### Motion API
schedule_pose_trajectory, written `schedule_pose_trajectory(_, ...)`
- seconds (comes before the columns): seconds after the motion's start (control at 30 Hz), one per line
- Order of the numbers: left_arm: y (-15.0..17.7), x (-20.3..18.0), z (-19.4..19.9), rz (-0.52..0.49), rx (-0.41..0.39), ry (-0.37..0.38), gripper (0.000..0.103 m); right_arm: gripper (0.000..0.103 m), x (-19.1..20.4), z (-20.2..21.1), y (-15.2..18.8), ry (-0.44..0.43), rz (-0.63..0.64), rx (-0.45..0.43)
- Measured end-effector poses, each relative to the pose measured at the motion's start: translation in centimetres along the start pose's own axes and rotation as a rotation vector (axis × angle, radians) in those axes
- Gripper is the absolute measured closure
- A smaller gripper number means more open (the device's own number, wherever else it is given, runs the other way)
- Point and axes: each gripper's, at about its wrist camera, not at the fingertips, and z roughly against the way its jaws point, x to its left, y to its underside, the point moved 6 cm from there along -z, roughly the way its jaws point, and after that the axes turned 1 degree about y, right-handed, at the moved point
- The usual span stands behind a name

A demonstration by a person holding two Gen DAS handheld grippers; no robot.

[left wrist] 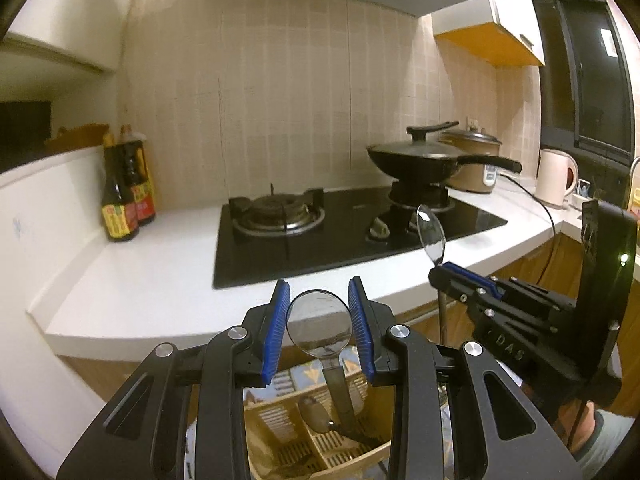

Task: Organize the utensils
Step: 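Lift both clear spoons over the beige caddy and open both grippers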

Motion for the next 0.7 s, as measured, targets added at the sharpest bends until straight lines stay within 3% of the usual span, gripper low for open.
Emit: schedule_pose_trajectory(0.7, 4.0, 0.4, -1.9, 0.039, 0.041, 0.083, 0.073, 0.093, 0.7, 2.1, 3.8, 0.011, 0.087, -0.045)
